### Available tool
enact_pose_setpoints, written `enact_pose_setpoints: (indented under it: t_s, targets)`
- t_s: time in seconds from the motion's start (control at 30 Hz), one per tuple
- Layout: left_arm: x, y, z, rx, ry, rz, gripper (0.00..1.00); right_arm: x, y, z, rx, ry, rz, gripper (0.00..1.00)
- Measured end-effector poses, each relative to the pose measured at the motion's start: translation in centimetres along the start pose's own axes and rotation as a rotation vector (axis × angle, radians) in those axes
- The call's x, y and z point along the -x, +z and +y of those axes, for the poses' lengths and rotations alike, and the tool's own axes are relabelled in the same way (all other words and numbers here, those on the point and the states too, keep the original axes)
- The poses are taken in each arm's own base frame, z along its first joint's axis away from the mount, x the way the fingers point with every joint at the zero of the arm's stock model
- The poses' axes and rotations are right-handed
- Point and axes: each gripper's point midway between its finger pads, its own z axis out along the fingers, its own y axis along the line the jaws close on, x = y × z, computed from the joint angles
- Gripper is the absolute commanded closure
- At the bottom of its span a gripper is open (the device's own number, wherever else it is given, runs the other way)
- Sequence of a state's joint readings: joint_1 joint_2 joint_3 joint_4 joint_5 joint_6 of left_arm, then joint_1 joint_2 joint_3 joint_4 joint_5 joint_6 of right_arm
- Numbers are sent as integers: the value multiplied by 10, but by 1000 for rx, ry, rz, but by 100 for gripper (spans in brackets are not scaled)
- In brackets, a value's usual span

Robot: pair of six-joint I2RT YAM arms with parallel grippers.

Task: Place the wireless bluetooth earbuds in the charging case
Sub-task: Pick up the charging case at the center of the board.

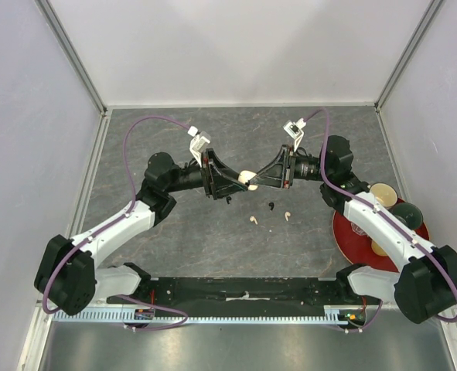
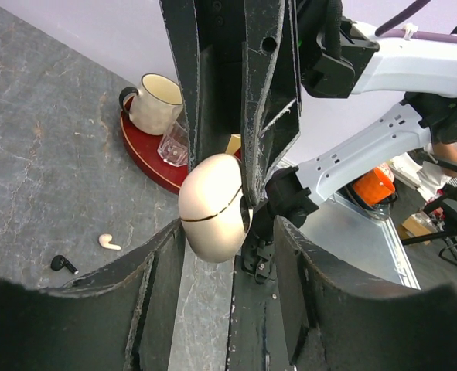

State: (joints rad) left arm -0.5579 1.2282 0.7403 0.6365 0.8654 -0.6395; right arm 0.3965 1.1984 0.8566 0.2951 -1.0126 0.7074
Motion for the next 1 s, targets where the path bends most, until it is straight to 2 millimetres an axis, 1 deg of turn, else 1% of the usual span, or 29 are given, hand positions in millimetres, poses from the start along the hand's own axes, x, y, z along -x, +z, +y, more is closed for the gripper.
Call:
enact_pose_setpoints:
  t_s: [0.17, 0.23, 0.4, 0.5, 0.57, 0.67, 0.73, 0.87, 0.9, 0.97, 1.0]
  targets:
    - [1, 1, 1, 0, -6, -7, 51, -1, -1, 1, 1, -2, -1, 95]
    - [0, 1, 2, 0, -12, -5, 57, -1, -1, 1, 1, -1, 0, 96]
    - [-2, 3, 5, 2, -33, 0, 62, -2, -1, 1, 1, 0, 1, 96]
    - [-2, 4, 6, 0, -42, 0, 62, -2, -1, 1, 2, 0, 1, 96]
    - [-2, 5, 6, -2, -46, -1, 59, -2, -1, 1, 2, -1, 1, 95]
    - [-2, 5, 7, -4, -47, -2, 58, -2, -1, 1, 1, -2, 0, 95]
    - [-2, 6, 7, -5, -48, -1, 55, -2, -1, 0, 0, -5, -1, 95]
    - [-2, 8, 5, -13, -50, 2, 56, -2, 0, 0, -1, -5, 1, 95]
    - [-2, 8, 5, -14, -50, 3, 59, -2, 0, 0, -1, -7, 0, 95]
    - [-3, 9, 6, -13, -54, 4, 69, -3, 0, 0, -2, -7, 1, 95]
    - [-3, 9, 6, -12, -59, 6, 70, -3, 0, 0, -3, -11, 2, 95]
